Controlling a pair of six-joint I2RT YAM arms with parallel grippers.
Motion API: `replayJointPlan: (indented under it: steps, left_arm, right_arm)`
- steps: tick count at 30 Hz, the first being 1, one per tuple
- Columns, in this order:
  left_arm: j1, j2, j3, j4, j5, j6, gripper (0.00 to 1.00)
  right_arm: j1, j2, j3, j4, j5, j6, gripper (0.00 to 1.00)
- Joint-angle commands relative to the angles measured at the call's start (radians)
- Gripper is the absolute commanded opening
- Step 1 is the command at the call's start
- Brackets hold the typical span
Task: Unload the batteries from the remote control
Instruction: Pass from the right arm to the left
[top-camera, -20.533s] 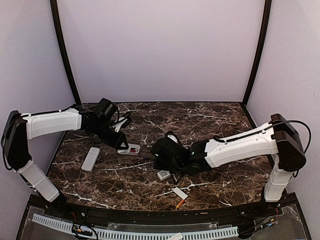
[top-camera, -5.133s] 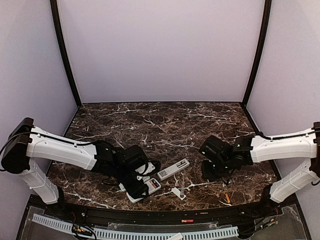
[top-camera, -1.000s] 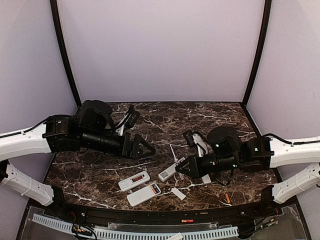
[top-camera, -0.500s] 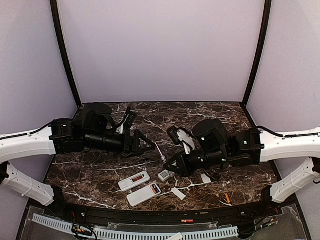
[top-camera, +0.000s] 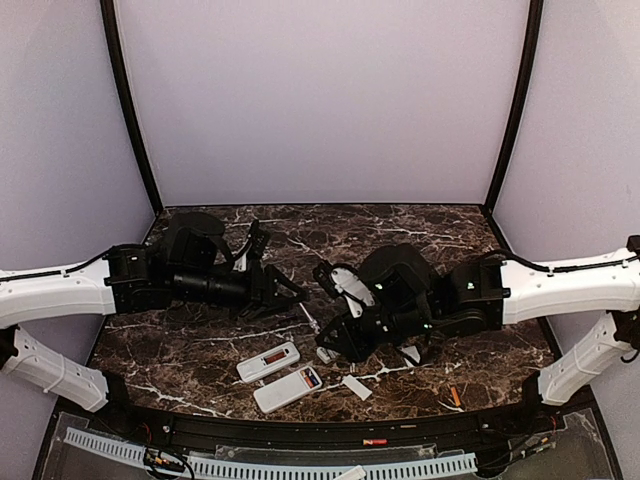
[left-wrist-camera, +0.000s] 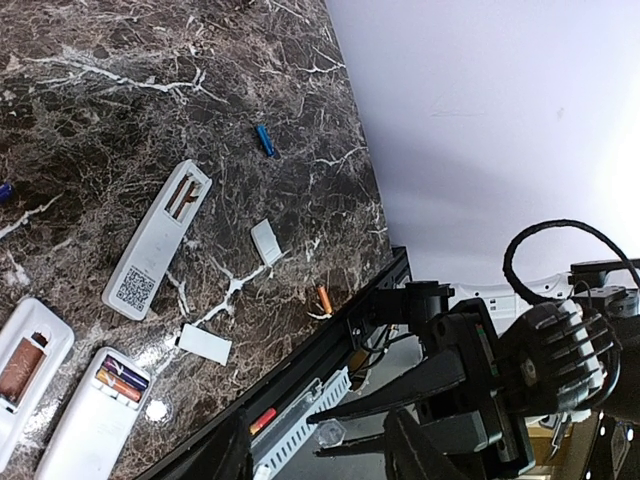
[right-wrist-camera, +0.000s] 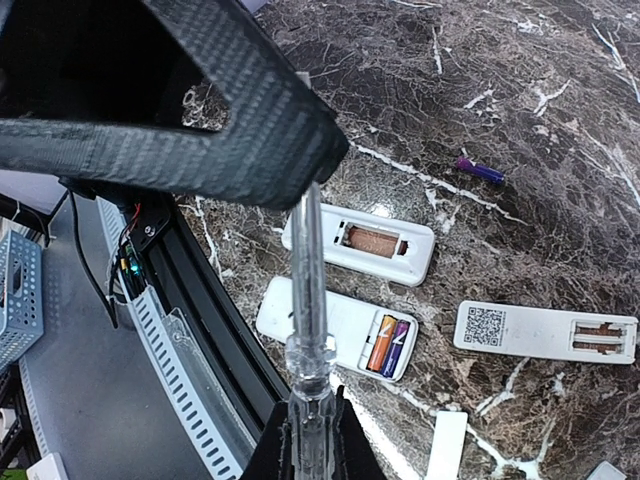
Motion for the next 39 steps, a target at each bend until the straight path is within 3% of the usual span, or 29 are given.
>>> replayJointPlan:
  steps: [1,11,15,20,26,30,32,34,36,39]
  left_arm:
    - [0.006,0.016,-0.013,0.039,0.021,-0.024,0.38]
    - [0.007,0.027,-0.033,0.07,0.02,-0.058,0.28]
    - [0.007,0.033,-0.033,0.064,0.022,-0.06,0.2]
    - [0.007,0.039,-0.027,0.044,0.022,-0.059,0.19]
    - [0.008,0.041,-0.029,0.037,0.021,-0.061,0.03]
    - [0.007,0.034,-0.029,0.032,0.012,-0.061,0.0]
    - [0.008,0.03,-0.03,0.029,0.005,-0.061,0.0]
    - [0.008,0.021,-0.032,0.027,-0.006,-0.061,0.0]
    - [0.007,0.008,-0.034,0.028,-0.024,-0.06,0.0]
    - [0.008,-0.022,-0.036,0.032,-0.067,-0.05,0.0]
  right_arm:
    - [0.011,0.019,0.033,-0.013,0.033,-0.019,0.0]
    - [0.025,0.064,0.068,-0.039,0.055,-0.029,0.0]
    - [0.027,0.069,0.071,-0.042,0.058,-0.029,0.0]
    - [0.027,0.071,0.07,-0.052,0.071,-0.024,0.0]
    - [0.027,0.078,0.074,-0.064,0.085,-0.019,0.0]
    - [0.027,0.081,0.076,-0.075,0.105,-0.009,0.0]
    - [0.027,0.081,0.076,-0.076,0.115,-0.005,0.08]
    - [0.028,0.075,0.071,-0.08,0.132,0.013,0.26]
    - [0.027,0.059,0.057,-0.08,0.167,0.045,0.36]
    - [0.028,0.006,0.022,-0.06,0.213,0.106,0.6]
